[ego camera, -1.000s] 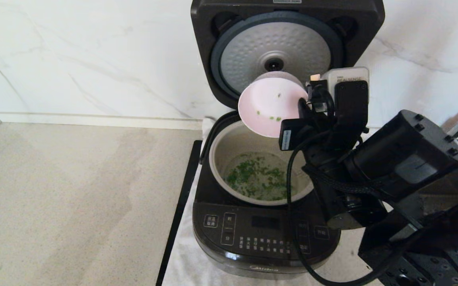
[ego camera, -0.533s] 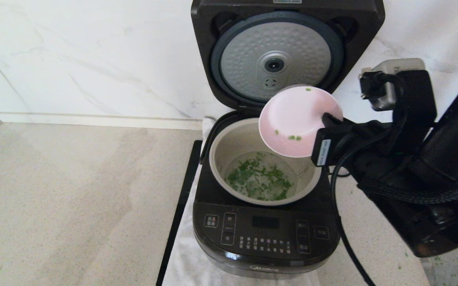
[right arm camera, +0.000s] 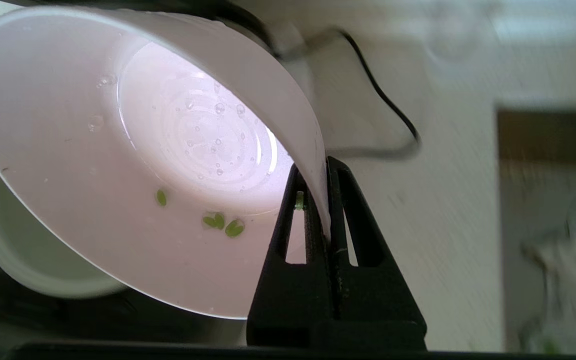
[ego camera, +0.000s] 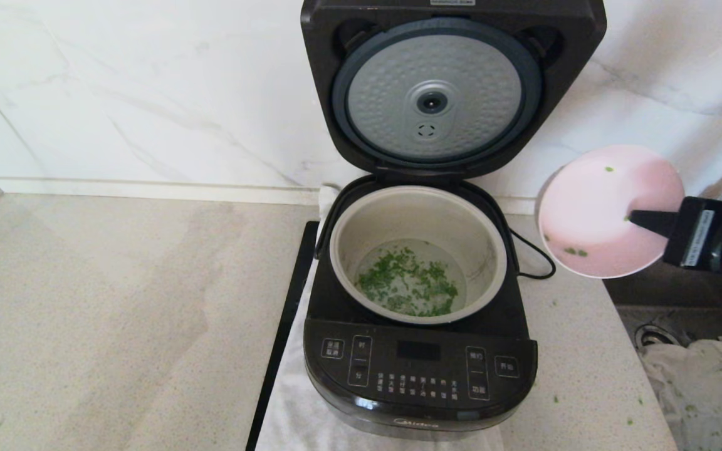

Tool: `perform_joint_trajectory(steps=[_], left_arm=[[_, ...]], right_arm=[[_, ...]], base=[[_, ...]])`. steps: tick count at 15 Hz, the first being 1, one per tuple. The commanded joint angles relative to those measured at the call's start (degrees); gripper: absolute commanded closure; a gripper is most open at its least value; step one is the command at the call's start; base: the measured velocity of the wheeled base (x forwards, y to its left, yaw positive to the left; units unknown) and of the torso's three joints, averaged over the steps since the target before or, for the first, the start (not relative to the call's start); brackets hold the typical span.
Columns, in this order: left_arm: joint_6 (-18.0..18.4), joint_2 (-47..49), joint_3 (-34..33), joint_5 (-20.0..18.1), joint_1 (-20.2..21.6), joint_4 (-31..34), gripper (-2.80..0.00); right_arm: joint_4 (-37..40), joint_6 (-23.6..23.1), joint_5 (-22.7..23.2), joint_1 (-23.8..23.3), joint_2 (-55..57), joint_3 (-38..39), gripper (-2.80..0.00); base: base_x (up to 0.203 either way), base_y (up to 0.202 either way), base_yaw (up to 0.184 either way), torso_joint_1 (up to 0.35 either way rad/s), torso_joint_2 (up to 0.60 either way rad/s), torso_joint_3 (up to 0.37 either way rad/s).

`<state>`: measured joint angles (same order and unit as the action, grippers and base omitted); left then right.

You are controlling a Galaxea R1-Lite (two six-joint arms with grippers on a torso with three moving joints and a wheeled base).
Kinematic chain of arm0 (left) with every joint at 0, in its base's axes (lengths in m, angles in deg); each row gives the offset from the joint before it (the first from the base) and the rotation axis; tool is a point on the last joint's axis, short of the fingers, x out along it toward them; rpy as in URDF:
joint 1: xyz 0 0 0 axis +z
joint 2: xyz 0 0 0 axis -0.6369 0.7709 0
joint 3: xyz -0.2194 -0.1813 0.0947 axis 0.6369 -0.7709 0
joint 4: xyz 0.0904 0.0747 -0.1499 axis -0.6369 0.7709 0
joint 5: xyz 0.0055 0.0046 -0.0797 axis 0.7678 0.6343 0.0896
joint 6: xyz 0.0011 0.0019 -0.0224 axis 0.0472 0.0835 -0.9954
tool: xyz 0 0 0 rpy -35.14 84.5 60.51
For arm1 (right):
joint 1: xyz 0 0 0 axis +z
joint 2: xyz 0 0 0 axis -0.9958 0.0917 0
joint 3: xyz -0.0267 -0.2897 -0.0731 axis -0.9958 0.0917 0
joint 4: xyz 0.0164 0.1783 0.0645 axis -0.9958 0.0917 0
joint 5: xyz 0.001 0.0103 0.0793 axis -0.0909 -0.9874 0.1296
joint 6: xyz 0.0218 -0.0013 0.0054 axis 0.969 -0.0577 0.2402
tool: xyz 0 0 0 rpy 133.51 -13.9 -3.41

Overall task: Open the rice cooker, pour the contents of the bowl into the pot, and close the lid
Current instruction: Fill a bowl with water from the tap

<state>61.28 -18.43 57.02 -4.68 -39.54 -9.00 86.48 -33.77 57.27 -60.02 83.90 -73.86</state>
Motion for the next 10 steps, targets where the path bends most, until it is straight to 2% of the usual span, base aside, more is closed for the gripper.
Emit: perform_joint_trajectory(steps=[1,4,6,8,10], left_arm=[[0.1,-0.1,0.0,-0.1,0.0,0.0,0.0],[0.1,-0.1,0.0,0.0,0.1,0.0,0.0],[0.1,-0.1,0.0,0.0,0.0,0.0,0.0],[0.1,-0.1,0.0,-0.1,0.1,0.0,0.0],[0.1,-0.1,0.0,0.0,0.0,0.0,0.0]], right_arm=[[6.9,1.1,12.7,-12.6,-3.6,-1.4,0.0],[13.3,1.6,28.5,-30.9,-2.8,-2.1,0.0],[16.3,1.3,37.2,-43.6,0.5,-3.0,0.0],[18.8,0.8,42.6,-54.0,8.1,-4.5,0.0],[20.1,0.6,44.7,-61.0,15.7,-6.2,0.0]], base=[[0.0,0.0,0.0,0.0,0.0,0.0],[0.0,0.0,0.0,0.0,0.0,0.0],[0.0,0.0,0.0,0.0,0.0,0.0],[0.0,0.0,0.0,0.0,0.0,0.0],[0.0,0.0,0.0,0.0,0.0,0.0]])
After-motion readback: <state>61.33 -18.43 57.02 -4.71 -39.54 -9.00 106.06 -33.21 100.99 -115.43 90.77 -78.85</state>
